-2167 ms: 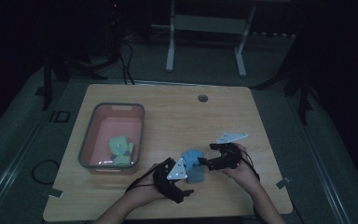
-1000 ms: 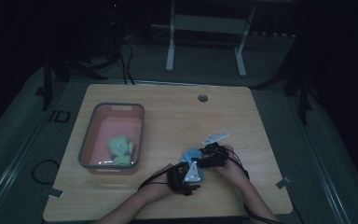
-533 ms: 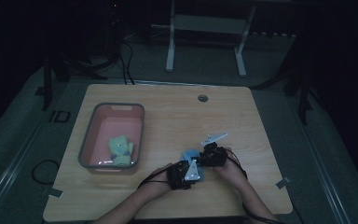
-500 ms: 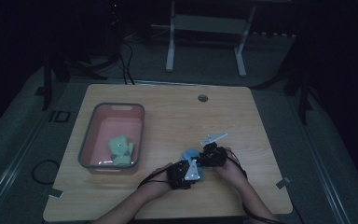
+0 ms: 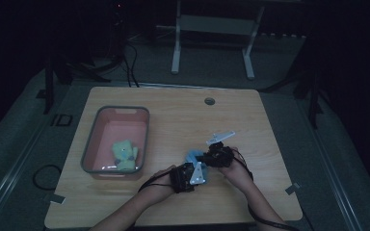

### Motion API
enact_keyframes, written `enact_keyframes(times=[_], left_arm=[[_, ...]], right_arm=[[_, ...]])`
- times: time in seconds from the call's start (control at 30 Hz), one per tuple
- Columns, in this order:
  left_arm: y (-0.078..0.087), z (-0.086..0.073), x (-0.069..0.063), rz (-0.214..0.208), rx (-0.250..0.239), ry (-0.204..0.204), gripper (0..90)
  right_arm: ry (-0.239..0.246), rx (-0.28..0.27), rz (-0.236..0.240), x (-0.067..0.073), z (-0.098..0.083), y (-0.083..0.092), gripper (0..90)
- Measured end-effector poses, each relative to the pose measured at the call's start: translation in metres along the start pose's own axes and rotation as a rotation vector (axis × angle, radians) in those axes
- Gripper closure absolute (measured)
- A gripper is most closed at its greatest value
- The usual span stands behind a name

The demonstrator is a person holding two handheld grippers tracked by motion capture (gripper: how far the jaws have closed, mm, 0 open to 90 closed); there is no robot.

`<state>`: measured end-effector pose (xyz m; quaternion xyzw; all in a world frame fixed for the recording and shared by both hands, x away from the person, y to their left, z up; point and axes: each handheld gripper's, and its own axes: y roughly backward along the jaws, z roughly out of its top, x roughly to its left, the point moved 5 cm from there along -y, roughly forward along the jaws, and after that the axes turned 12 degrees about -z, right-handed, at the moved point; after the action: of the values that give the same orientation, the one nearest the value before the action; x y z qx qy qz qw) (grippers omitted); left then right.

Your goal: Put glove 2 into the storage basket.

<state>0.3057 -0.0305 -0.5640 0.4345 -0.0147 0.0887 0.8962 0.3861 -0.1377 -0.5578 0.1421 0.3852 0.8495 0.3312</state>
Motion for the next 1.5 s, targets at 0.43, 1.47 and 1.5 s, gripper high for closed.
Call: enact_keyframes(times=[0.43,1.47,1.5], left_arm=[[0.034,-0.001,0.008,0.024,-0.011,0.022,75.2],[0.097,-0.008,0.026,0.088,0.01,0.004,75.1],[0.099,-0.009,0.027,0.089,0.006,0.007,75.1]], right_arm=[[0.02,-0.057,0.02,0.01,0.033,0.008,81.3],[0.064,-0.121,0.011,0.034,0.096,0.016,81.4],[0.068,-0.124,0.012,0.036,0.098,0.016,81.4]])
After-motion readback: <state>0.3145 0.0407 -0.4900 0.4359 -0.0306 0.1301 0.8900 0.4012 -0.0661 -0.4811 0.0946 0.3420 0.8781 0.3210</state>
